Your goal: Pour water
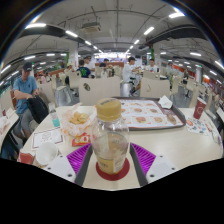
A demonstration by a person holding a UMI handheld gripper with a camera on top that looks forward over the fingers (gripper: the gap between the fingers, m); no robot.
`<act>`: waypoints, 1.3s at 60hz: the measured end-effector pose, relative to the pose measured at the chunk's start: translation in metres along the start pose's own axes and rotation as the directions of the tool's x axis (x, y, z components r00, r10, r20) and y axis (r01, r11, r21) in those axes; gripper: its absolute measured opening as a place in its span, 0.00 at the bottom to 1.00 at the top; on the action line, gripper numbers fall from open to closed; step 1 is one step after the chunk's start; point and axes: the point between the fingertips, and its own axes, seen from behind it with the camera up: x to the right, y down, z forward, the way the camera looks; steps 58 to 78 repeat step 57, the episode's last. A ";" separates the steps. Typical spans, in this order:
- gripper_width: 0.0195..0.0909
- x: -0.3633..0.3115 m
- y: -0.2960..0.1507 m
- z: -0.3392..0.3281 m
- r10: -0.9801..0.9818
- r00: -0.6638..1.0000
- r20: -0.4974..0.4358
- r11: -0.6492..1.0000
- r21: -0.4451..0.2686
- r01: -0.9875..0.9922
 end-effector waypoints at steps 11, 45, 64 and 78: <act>0.92 0.002 -0.008 -0.058 -0.014 1.000 -0.020 0.998 -0.062 0.013; 0.92 0.034 -0.021 -0.241 0.016 0.987 -0.161 0.994 -0.104 -0.033; 0.92 0.042 -0.013 -0.251 0.038 0.984 -0.172 0.992 -0.112 -0.058; 0.92 0.042 -0.013 -0.251 0.038 0.984 -0.172 0.992 -0.112 -0.058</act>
